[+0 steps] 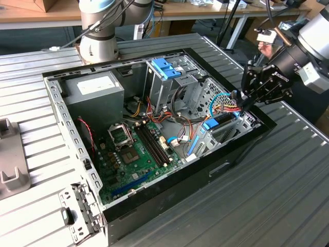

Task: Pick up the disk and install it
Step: 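Insert the first disk wire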

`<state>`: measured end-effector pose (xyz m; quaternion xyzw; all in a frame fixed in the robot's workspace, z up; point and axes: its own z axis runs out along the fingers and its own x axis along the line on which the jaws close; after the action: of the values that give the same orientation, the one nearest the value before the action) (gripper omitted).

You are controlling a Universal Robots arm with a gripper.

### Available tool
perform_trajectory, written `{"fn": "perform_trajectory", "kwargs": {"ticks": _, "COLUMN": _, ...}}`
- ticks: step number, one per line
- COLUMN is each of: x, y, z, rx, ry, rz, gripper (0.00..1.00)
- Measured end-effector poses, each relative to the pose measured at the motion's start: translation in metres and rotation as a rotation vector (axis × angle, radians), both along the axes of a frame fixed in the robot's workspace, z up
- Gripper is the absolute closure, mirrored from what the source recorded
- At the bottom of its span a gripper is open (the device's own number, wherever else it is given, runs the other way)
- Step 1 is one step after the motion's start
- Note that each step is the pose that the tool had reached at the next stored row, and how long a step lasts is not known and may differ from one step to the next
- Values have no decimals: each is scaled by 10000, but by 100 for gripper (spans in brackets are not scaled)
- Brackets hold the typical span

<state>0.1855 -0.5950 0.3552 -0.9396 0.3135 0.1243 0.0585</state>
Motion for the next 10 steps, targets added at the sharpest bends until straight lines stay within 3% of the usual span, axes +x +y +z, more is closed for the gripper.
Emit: {"fn": "perform_trajectory", "kwargs": {"ticks": 10, "x": -1, "y": -41, "z": -18, "rx": -2, "ry": 0, "rz": -1, "gripper": 73}}
